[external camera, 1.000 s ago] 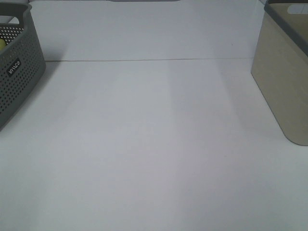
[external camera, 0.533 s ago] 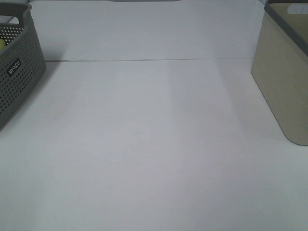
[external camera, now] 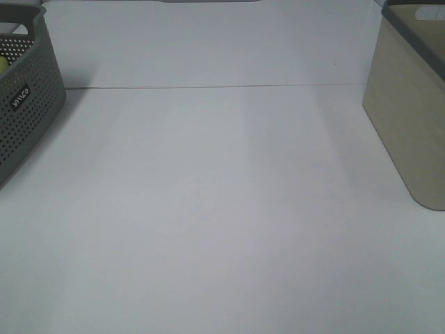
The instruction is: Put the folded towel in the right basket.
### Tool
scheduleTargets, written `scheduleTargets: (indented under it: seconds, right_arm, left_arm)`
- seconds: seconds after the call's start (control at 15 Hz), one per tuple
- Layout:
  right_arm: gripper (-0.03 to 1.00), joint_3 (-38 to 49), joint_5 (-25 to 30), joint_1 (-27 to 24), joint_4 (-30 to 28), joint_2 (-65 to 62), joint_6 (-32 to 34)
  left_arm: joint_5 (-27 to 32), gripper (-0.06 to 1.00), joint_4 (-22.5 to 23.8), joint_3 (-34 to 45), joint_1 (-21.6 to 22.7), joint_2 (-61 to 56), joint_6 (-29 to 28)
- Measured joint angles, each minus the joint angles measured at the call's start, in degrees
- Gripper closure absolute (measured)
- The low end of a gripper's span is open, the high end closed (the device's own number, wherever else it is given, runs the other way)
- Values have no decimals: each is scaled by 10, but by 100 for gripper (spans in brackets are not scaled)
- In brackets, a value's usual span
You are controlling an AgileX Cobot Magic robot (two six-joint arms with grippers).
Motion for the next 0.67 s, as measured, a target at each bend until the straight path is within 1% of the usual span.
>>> scheduleTargets:
  seconds: [0.67]
  right_arm:
    - [-2, 0, -1, 5, 13, 0, 0]
  left_arm:
    - [0, -5, 0, 0, 0, 0, 0]
